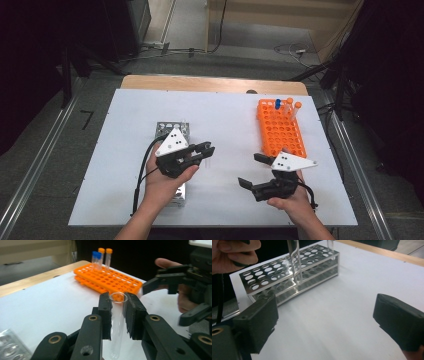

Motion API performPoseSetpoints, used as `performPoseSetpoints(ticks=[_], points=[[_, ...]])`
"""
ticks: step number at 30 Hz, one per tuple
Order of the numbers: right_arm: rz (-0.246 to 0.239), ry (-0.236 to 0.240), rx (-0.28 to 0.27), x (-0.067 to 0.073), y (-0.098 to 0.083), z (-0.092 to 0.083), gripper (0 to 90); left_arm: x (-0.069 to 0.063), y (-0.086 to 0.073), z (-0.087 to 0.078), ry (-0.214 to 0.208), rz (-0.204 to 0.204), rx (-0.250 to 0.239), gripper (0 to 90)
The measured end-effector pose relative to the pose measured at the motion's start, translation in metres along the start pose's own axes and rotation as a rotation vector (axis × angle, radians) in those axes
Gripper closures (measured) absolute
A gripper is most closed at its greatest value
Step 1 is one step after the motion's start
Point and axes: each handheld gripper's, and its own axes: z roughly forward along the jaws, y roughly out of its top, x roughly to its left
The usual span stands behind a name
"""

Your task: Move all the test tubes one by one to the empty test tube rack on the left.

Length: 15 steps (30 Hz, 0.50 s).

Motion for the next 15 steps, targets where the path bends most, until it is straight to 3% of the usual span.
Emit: performPoseSetpoints(ticks=[8,15], points=[[0.040,-0.098,-0.029,-0.021,-0.016,-0.031,1.3,0.018,0.007,-0.011,0.059,-0.008,-0.007,76.5],[0.046,-0.140,-0.044,-0.030,-0.033,-0.052,1.4,0.034,0.011,-0.018,0.102,-0.025,-0.010,76.5]])
